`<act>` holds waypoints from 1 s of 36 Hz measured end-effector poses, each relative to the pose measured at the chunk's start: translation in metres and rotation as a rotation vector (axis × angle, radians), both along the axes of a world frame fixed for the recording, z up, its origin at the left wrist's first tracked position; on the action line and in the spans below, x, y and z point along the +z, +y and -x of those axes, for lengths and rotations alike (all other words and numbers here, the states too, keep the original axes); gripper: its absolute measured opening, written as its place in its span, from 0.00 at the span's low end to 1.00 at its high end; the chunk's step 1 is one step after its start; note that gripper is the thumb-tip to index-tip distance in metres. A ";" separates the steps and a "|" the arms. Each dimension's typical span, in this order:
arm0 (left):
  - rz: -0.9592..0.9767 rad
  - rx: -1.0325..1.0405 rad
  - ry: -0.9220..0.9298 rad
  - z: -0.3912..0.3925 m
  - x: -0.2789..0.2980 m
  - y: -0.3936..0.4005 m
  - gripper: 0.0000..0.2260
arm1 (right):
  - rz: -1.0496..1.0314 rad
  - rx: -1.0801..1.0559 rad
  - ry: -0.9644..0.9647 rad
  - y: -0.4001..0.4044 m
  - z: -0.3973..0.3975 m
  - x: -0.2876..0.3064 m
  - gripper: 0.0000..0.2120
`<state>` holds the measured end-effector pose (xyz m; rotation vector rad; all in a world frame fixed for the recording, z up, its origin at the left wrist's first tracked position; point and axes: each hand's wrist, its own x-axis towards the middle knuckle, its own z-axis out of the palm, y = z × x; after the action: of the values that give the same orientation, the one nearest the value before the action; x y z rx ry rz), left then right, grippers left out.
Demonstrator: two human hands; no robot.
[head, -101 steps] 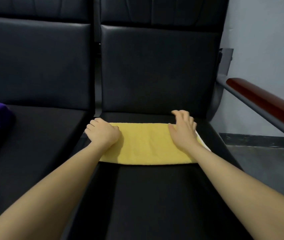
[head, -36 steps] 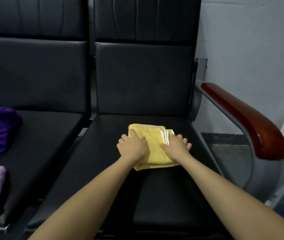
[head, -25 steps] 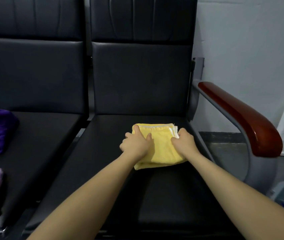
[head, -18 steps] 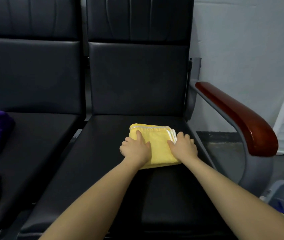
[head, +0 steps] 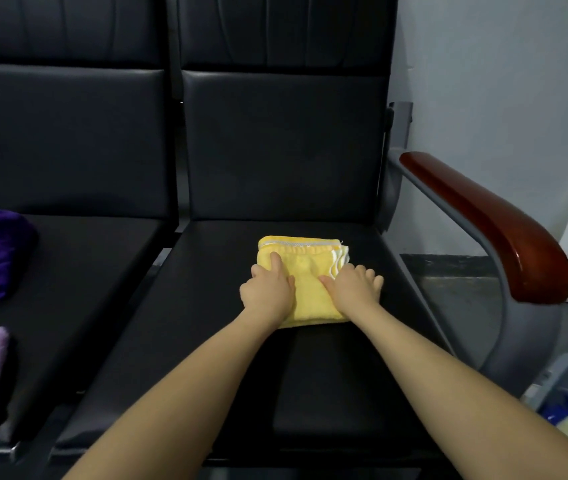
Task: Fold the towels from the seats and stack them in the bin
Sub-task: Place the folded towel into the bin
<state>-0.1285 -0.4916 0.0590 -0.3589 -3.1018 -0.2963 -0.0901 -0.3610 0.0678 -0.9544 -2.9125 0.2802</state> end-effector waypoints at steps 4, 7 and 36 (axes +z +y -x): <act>-0.039 -0.011 -0.031 0.000 0.003 -0.007 0.24 | 0.137 0.048 0.086 -0.011 -0.006 0.005 0.21; -0.064 0.001 -0.003 0.001 0.011 -0.011 0.24 | 0.116 0.087 0.170 -0.014 -0.009 0.018 0.19; -0.241 -0.745 0.326 -0.178 0.156 0.325 0.21 | -0.225 -0.521 0.566 0.260 -0.261 0.137 0.21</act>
<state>0.0497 -0.1669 0.2145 -1.3784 -2.4541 -0.5335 0.1705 -0.1013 0.2044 -1.2888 -2.0584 0.1490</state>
